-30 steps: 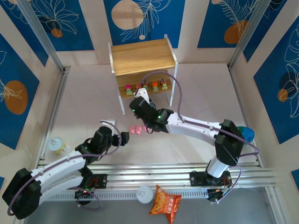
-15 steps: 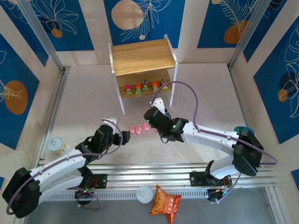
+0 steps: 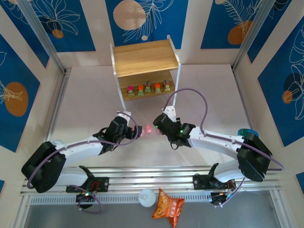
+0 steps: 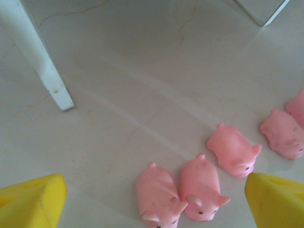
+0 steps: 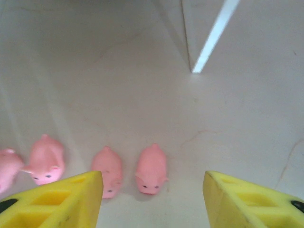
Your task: Place and organize the plastic toys onto the shelf
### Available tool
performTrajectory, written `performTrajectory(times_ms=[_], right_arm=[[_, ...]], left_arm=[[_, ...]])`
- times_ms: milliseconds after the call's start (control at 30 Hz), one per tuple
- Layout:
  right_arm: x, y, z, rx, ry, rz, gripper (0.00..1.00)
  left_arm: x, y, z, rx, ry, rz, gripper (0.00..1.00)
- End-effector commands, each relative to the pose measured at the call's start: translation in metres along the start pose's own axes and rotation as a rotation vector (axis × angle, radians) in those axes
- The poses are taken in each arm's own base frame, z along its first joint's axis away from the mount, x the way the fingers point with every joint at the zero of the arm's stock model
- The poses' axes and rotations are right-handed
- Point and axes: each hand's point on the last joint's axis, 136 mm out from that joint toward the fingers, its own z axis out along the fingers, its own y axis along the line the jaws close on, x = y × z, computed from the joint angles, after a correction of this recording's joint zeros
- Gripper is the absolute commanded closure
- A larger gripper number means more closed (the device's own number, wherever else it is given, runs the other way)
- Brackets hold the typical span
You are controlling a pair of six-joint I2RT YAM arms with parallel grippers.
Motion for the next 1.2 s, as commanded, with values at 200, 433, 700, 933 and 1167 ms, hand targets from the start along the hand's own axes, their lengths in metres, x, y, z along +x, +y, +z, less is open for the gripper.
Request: performTrajectory(times_ms=[200,433,700,933,1167], right_arm=[[0.027,-0.022,0.011,0.035,0.082,0.085,0.41],[0.037,-0.02,0.022,0.046,0.123,0.108,0.42],[0.046,-0.017,0.031,0.056,0.149,0.121,0.46],[0.049,-0.009,0.04,0.044,0.173,0.122,0.46],[0.047,-0.003,0.044,0.032,0.175,0.123,0.46]], left_arm=[[-0.014,-0.012,-0.012,0.07,-0.078,0.026,0.04],[-0.014,-0.018,-0.011,0.096,-0.073,0.024,0.04],[-0.009,-0.017,-0.005,0.089,-0.047,0.024,0.04],[-0.009,-0.018,-0.004,0.094,-0.041,0.019,0.04],[-0.007,-0.018,-0.003,0.093,-0.035,0.02,0.04]])
